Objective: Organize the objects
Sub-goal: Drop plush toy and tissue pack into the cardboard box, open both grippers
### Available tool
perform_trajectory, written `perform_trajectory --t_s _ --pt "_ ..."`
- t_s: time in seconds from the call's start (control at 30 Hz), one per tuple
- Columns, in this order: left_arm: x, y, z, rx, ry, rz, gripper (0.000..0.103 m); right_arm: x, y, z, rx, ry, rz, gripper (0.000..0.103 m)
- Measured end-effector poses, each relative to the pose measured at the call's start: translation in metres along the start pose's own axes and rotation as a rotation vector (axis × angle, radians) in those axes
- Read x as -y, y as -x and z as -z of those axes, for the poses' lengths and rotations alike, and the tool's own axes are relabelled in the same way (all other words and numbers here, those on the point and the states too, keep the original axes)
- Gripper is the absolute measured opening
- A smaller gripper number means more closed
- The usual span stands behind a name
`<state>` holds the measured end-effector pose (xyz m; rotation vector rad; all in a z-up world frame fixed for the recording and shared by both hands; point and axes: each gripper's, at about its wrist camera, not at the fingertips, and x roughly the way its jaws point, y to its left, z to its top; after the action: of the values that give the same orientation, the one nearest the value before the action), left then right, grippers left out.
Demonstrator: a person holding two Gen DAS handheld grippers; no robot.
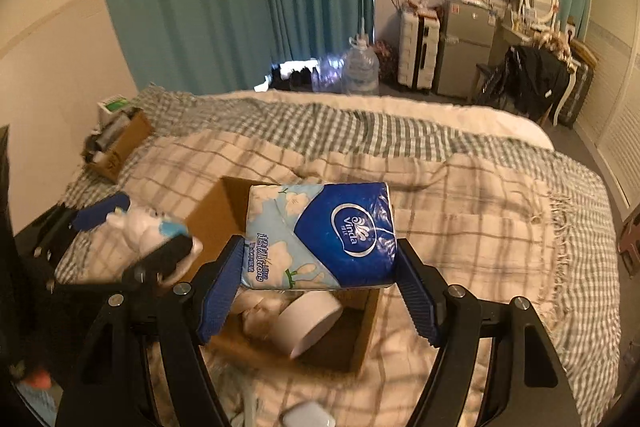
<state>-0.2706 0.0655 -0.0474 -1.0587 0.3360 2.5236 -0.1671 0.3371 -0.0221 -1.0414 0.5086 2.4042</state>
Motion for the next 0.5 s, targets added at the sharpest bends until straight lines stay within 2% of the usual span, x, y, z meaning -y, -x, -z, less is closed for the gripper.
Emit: perform_trajectory --t_s 0.17,0.23,0.3,0.33,0.4,0.5 --pt "0.001 -0.018 0.01 -0.022 -0.012 0.022 0.083 0.002 -0.031 0.003 -0.03 -0.027 -0.026 0.075" --pt "0.002 -0.016 0.011 -0.044 -0.006 0.043 0.084 0.002 -0.028 0.005 -0.017 -0.048 -0.039 0.085" --pt "0.005 -0.01 0.011 -0.066 -0.013 0.036 0.086 0.004 -0.015 0.004 0.0 -0.059 -0.033 0.089" --pt "0.006 -0.004 0.012 -0.063 -0.017 0.025 0.09 0.005 -0.005 0.004 0.012 -0.061 -0.027 0.089" --pt "0.008 0.017 0.013 -0.033 -0.022 -0.007 0.101 0.007 0.02 0.004 0.044 -0.062 -0.01 0.091" --pt "0.009 0.053 0.012 0.018 -0.004 -0.012 0.103 0.01 0.061 0.008 0.076 -0.054 0.012 0.092"
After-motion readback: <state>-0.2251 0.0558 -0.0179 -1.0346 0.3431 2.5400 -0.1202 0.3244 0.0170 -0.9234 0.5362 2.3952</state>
